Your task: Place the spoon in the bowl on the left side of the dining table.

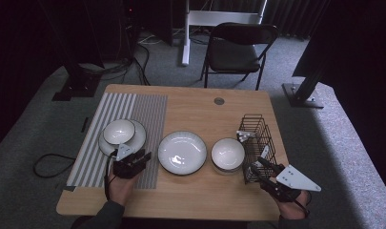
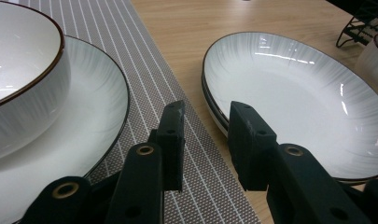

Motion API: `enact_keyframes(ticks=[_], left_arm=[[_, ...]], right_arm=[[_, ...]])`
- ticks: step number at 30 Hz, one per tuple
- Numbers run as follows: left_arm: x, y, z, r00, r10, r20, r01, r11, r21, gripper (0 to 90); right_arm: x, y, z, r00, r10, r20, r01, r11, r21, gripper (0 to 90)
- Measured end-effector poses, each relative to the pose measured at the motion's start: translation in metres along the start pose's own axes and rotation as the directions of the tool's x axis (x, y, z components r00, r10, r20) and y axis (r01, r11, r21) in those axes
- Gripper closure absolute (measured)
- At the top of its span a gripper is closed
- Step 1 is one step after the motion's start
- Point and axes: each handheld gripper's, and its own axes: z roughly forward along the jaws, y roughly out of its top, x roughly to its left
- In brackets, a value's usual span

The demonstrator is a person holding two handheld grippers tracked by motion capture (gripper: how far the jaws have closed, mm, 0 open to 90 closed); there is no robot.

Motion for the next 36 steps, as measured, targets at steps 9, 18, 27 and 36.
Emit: enact_keyframes(ticks=[9,18,27,36], left_arm=[[-0.001,-0.001,0.001,1.0000,0.004,-0.001,-0.004,1.0000,0.006,67.5],[0.000,-0.001,0.001,1.0000,0.003,-0.003,-0.003,1.0000,0.005,67.4],[0.000,-0.002,0.001,1.0000,0.003,-0.005,-0.003,1.0000,0.008,67.4],[0.002,-0.002,0.000,1.0000,0.001,-0.007,-0.001,0.9999,0.010,67.5]], right_arm=[[-0.007,-0.002,0.003,0.9992,0.040,-0.003,-0.040,0.999,0.017,73.0],[-0.009,0.004,0.007,0.9991,0.038,0.016,-0.039,0.998,0.046,81.5],[-0.012,0.008,0.004,0.9971,0.018,0.073,-0.021,0.999,0.038,85.3],[-0.012,0.037,-0.004,0.9937,-0.047,0.101,0.049,0.999,-0.017,85.4]])
